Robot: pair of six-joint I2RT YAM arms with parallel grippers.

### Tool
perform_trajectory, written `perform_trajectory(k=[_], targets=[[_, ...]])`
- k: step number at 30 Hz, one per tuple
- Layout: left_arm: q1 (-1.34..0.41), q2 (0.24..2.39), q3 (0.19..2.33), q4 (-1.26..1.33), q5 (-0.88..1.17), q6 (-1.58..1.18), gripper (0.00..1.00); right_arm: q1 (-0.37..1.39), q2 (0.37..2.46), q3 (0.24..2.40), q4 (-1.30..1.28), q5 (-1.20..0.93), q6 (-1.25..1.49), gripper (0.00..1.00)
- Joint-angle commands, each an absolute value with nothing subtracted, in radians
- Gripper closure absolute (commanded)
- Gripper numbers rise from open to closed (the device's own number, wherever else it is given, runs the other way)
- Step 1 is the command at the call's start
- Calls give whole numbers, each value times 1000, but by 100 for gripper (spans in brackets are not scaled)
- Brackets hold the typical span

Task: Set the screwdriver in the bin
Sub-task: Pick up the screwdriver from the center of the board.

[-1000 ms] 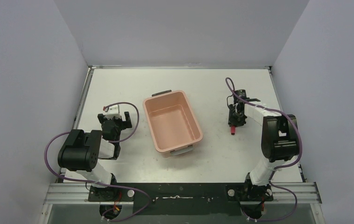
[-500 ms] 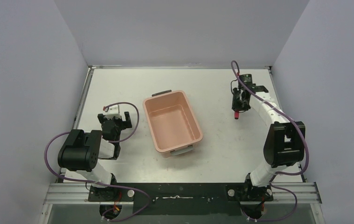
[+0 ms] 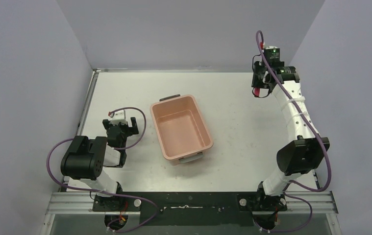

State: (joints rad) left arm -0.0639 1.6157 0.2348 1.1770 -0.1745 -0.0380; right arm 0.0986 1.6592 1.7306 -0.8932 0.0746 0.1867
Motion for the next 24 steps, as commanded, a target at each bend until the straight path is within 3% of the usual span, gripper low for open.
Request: perform_trajectory(k=[1, 7, 24], targets=[[-66, 1612, 255, 1209, -172, -29, 3, 99, 1680, 1888, -994, 114, 167, 100], [-66, 1611, 255, 1210, -173, -30, 3, 179, 1672, 1971, -1040, 118, 200, 100], [-66, 1612, 255, 1208, -173, -30, 3, 647, 1737, 2074, -1119, 269, 399, 100]])
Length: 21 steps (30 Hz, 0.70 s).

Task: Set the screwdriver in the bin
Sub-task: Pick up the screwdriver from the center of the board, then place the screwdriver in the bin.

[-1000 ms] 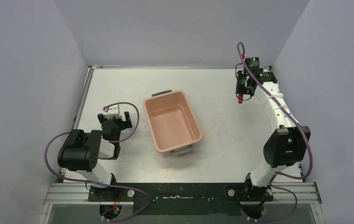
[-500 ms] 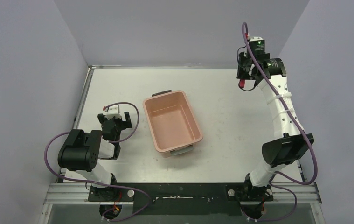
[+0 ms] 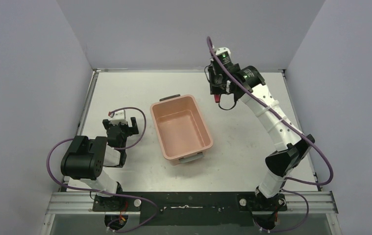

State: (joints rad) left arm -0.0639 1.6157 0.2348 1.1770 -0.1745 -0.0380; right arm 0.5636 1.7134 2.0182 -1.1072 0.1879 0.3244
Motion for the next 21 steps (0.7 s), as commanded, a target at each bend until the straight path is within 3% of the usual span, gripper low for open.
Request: perform_trajectory(k=[1, 15, 21], targets=[[-66, 1612, 255, 1208, -172, -29, 3, 673, 1745, 2077, -1116, 271, 413, 100], [-66, 1611, 255, 1208, -172, -30, 3, 903, 1834, 2075, -1041, 280, 485, 100], [-66, 1611, 255, 1209, -172, -30, 3, 931, 1811, 1925, -941, 259, 498, 100]])
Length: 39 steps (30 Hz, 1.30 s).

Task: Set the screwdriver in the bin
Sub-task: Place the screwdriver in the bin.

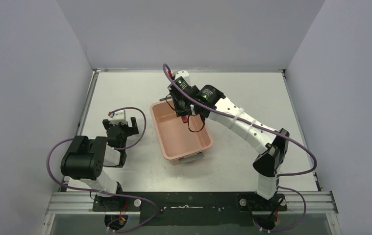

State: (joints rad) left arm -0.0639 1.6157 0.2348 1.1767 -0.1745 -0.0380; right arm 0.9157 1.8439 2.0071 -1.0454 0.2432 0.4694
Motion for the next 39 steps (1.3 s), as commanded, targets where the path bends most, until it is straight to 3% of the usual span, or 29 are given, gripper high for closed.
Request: perform_trajectory(k=[1, 17, 28, 34, 39], targets=[[-66, 1611, 255, 1209, -172, -30, 3, 933, 1802, 1887, -914, 251, 499, 100], [-66, 1611, 255, 1208, -172, -31, 3, 947, 1765, 1424, -570, 196, 519, 100], [-66, 1611, 255, 1208, -172, -30, 3, 949, 1858, 1284, -426, 123, 532, 100], [-66, 1612, 255, 1210, -173, -30, 3, 961, 1873, 1284, -419, 122, 535, 63], [-66, 1612, 255, 1208, -172, -30, 3, 967, 1869, 1299, -440, 141, 536, 39]])
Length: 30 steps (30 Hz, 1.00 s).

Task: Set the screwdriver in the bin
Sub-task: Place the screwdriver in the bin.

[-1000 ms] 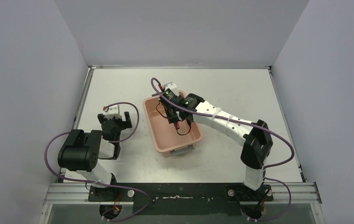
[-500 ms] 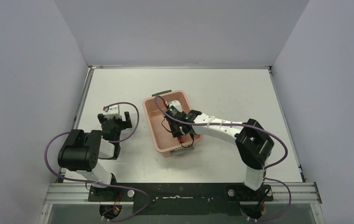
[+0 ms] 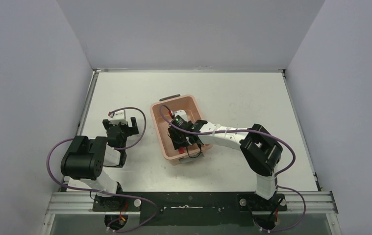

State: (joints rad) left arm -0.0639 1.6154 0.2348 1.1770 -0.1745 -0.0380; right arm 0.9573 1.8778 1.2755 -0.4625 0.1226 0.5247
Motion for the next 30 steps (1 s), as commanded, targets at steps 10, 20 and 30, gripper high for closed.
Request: perform_trajectory(k=[10, 20, 30], targets=[[-66, 1611, 255, 1208, -172, -29, 3, 983, 1852, 1329, -486, 179, 537, 0], [-66, 1611, 255, 1208, -172, -30, 3, 987, 1815, 1410, -593, 218, 541, 0], [-66, 1612, 255, 1209, -173, -29, 3, 987, 1804, 1637, -756, 257, 494, 0]])
